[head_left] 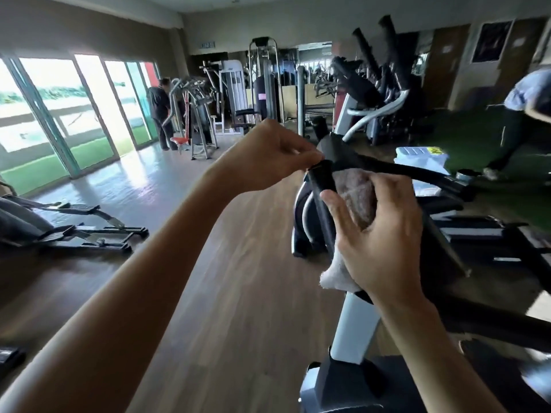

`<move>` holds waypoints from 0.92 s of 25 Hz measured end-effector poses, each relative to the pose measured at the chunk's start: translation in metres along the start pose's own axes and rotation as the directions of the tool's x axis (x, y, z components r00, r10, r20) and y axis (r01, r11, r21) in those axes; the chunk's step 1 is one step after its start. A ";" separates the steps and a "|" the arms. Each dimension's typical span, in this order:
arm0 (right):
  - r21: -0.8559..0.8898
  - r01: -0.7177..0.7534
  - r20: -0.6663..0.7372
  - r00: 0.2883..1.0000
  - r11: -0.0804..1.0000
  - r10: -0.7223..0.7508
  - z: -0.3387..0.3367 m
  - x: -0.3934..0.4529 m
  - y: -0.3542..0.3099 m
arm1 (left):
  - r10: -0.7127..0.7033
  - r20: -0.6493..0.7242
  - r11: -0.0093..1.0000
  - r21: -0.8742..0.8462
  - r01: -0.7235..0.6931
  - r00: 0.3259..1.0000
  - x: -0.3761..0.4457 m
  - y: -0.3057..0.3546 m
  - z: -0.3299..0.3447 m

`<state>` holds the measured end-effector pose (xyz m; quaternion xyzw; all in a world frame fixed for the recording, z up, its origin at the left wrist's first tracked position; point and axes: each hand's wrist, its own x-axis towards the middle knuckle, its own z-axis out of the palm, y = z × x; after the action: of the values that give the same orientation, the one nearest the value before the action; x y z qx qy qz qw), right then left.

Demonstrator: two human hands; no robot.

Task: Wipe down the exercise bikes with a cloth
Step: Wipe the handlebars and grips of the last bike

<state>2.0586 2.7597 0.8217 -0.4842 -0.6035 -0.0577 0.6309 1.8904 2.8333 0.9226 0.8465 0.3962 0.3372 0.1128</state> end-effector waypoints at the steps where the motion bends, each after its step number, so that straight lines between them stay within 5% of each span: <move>1: -0.041 0.012 -0.019 1.000 0.999 -0.012 0.000 -0.003 0.000 | 0.032 0.005 0.999 -0.039 -0.032 0.999 0.000 -0.004 0.000; 5: -0.104 0.052 -0.118 0.991 0.993 -0.064 0.004 -0.022 -0.013 | 0.147 0.021 0.978 -0.150 -0.143 0.989 0.005 -0.014 0.004; 10: -0.390 0.040 -0.010 0.999 0.920 -0.048 0.031 -0.019 -0.022 | 0.222 0.095 0.946 -0.263 -0.190 0.970 0.009 -0.020 0.002; 13: -0.526 0.060 -0.029 0.996 0.849 -0.088 0.046 -0.003 -0.030 | 0.138 0.115 0.906 -0.417 -0.078 0.984 0.009 -0.021 0.002; 23: -0.550 0.077 0.001 0.996 0.832 -0.091 0.035 -0.025 -0.022 | 0.105 0.099 0.887 -0.460 -0.048 0.989 -0.001 -0.024 0.009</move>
<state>2.0133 2.7593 0.8063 -0.6170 -0.5743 -0.2622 0.4698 1.8817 2.8485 0.9045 0.8303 0.2645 0.3730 0.3187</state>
